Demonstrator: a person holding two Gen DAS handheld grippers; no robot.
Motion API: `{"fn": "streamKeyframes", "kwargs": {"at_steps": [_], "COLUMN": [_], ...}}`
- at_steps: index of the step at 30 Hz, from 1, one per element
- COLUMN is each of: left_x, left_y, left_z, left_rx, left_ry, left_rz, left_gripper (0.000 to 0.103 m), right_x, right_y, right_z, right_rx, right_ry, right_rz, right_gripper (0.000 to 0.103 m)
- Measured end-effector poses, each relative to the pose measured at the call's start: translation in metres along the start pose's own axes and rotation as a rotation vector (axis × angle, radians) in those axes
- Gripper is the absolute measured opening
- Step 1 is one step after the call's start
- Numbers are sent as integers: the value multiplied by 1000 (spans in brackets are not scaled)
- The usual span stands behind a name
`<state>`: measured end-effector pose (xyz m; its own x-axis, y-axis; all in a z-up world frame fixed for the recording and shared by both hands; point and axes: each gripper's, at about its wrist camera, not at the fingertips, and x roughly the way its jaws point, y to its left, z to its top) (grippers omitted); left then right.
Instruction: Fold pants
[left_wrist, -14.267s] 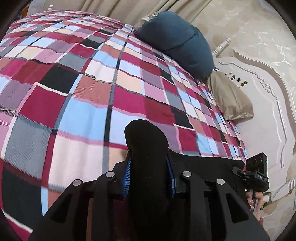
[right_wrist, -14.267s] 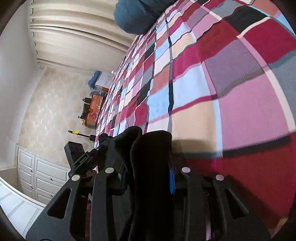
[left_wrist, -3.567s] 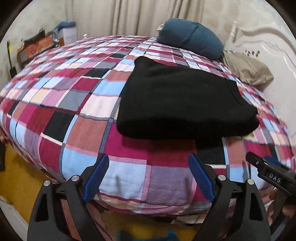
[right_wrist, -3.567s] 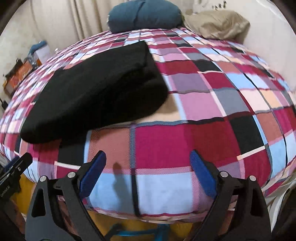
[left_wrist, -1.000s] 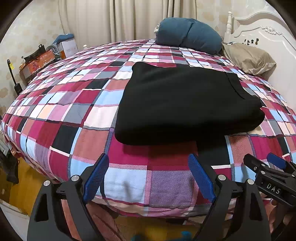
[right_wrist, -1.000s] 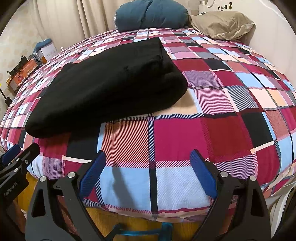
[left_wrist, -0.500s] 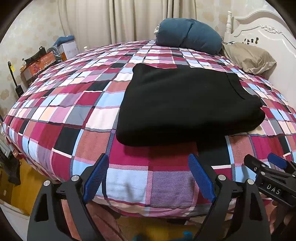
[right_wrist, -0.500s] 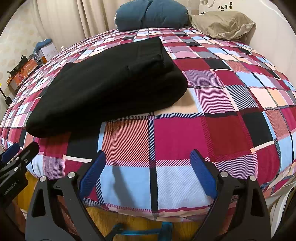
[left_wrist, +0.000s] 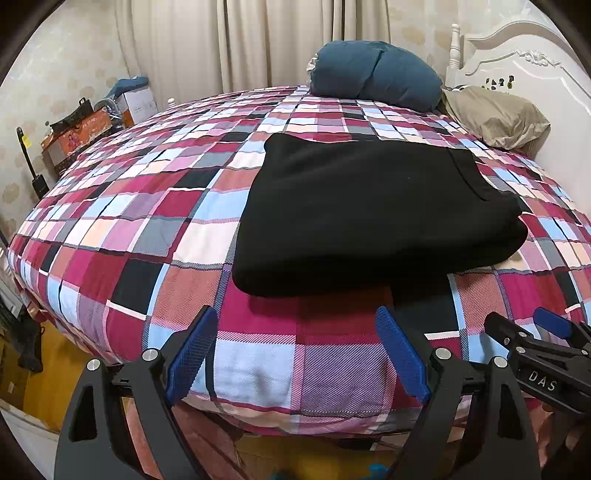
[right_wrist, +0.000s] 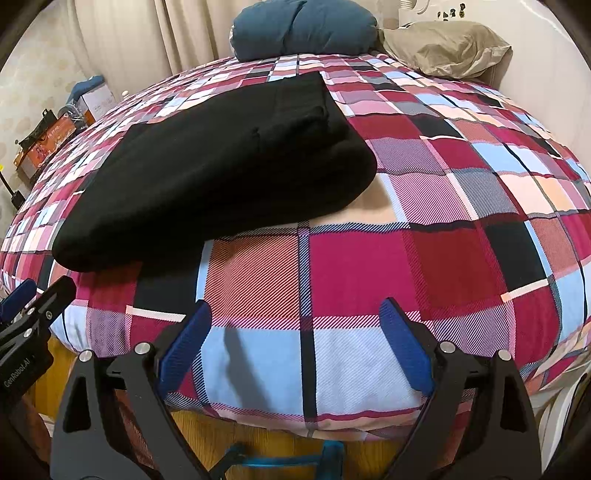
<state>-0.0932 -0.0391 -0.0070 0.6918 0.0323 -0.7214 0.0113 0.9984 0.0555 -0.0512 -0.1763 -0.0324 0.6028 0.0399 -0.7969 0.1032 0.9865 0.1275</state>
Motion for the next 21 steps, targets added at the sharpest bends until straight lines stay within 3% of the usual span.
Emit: {"fn": "streamKeyframes", "kwargs": {"at_steps": [10,14,17,21], "left_x": [-1,-3,5,23], "left_y": [0,5,7,33], "left_z": [1,8,26,80], "left_rx": [-1,-42,-15,-6], "left_ry": [-5,-51,-40,-123], "left_rz": [-9,-85,-151,-105], "left_gripper": [86,86,86,86], "right_x": [0,0,1,-8], "right_y": [2,2,2,-2], "right_z": [-2,-2,0,16], "right_rx": [-3,-3,-1,13], "right_ry": [2,2,7,2], "right_rz": [4,3,6,52], "right_gripper": [92,92,92,92]}}
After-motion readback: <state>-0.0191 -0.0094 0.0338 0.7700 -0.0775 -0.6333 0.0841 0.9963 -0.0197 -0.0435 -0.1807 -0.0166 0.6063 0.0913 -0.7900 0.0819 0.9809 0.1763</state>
